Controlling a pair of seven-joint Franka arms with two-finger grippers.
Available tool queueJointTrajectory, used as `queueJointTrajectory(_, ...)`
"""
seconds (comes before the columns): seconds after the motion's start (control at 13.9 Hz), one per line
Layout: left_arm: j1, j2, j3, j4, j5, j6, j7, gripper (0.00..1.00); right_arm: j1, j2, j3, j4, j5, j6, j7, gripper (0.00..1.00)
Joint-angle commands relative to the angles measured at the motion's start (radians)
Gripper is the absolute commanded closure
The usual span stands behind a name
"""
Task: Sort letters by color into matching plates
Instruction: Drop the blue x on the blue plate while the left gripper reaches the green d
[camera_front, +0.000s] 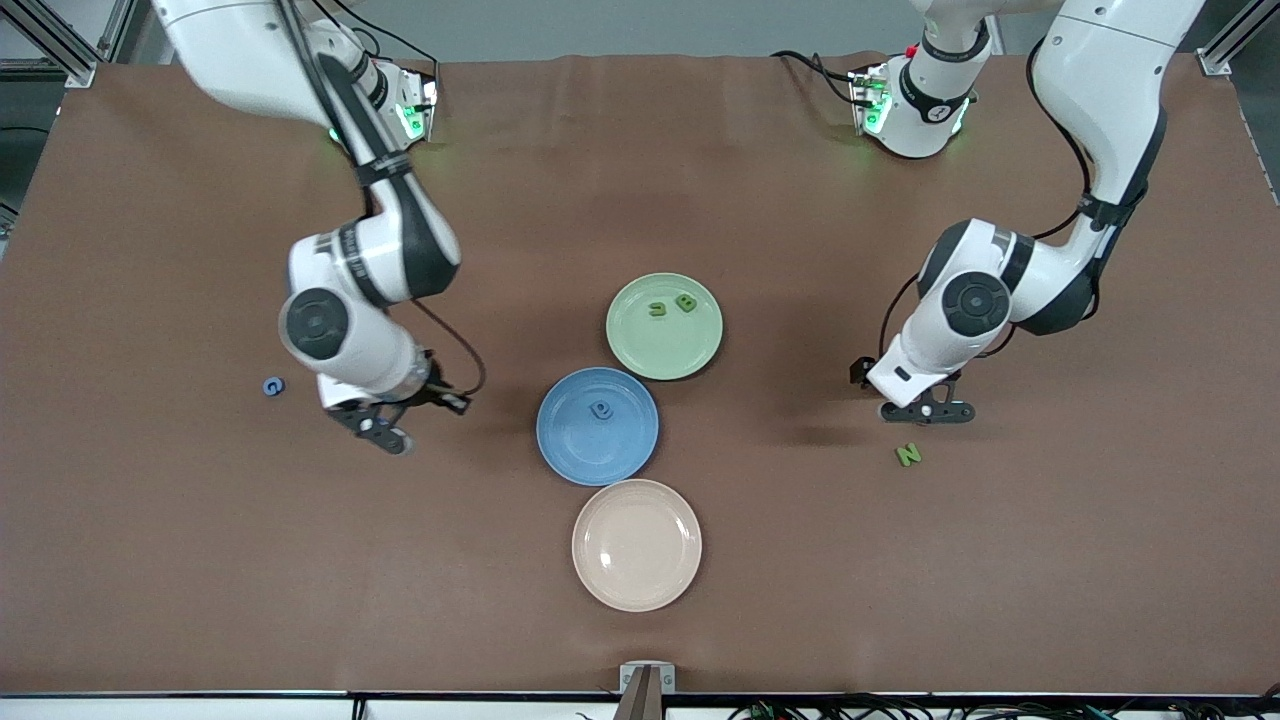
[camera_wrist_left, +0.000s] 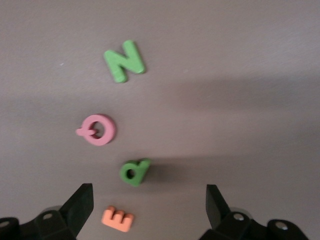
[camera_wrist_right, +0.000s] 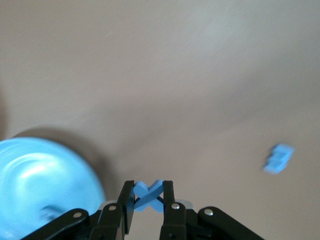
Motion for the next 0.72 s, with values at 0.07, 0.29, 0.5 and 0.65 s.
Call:
queueJointTrajectory(0.07, 0.041, -0.035, -0.01, -0.089, 0.02, 0.108, 0.03, 0.01, 0.113, 0.153, -0.015, 0.179, 0.019, -0.007, 0.235, 1.0)
queueJointTrajectory(0.29, 0.067, -0.008, -0.01, -0.092, 0.05, 0.142, 0.029, 0.07, 0.178, 0.252, -0.015, 0.282, 0.012, -0.001, 0.384, 1.0)
queueJointTrajectory(0.5, 0.07, 0.015, -0.01, -0.092, 0.05, 0.171, 0.029, 0.16, 0.214, 0.334, -0.015, 0.383, 0.01, 0.0, 0.484, 1.0)
queueJointTrajectory(0.65, 0.075, 0.041, -0.01, -0.086, 0.05, 0.206, 0.027, 0.23, 0.234, 0.38, -0.015, 0.44, 0.01, 0.012, 0.541, 1.0)
